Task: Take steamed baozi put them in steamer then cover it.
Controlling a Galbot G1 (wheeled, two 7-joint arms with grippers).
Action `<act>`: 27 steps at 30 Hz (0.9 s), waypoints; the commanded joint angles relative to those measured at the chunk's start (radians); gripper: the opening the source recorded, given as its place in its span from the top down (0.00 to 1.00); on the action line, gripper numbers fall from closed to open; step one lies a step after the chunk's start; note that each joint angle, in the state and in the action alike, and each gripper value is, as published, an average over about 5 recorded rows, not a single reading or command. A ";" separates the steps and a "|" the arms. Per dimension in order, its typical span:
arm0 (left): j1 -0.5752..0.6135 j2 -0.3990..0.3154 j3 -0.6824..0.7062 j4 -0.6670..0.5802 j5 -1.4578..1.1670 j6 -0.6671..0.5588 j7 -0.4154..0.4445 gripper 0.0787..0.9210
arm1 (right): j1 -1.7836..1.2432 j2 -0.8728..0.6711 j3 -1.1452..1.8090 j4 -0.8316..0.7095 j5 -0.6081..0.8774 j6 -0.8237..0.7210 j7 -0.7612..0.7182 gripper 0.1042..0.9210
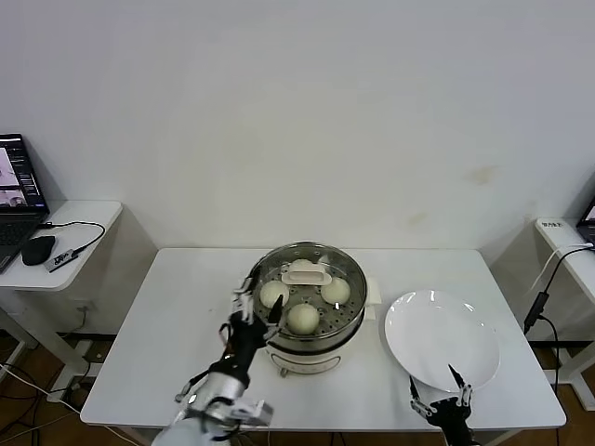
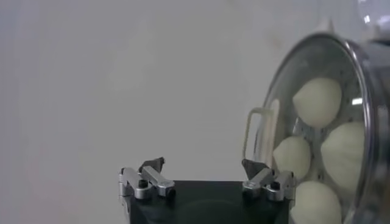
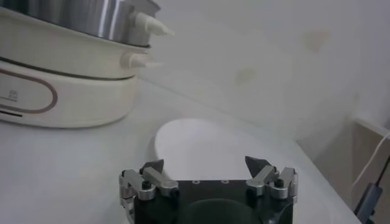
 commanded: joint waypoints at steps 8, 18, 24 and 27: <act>0.407 -0.029 -0.346 0.137 -1.214 -0.382 -0.301 0.12 | -0.074 -0.068 -0.048 0.080 0.114 0.012 -0.015 0.12; 0.417 -0.060 -0.344 0.247 -1.212 -0.494 -0.303 0.12 | -0.125 -0.122 -0.106 0.147 0.270 -0.039 -0.008 0.12; 0.416 -0.058 -0.325 0.260 -1.210 -0.490 -0.296 0.12 | -0.126 -0.122 -0.145 0.160 0.299 -0.077 0.015 0.12; 0.412 -0.058 -0.313 0.255 -1.203 -0.471 -0.298 0.12 | -0.127 -0.120 -0.152 0.173 0.296 -0.109 0.041 0.12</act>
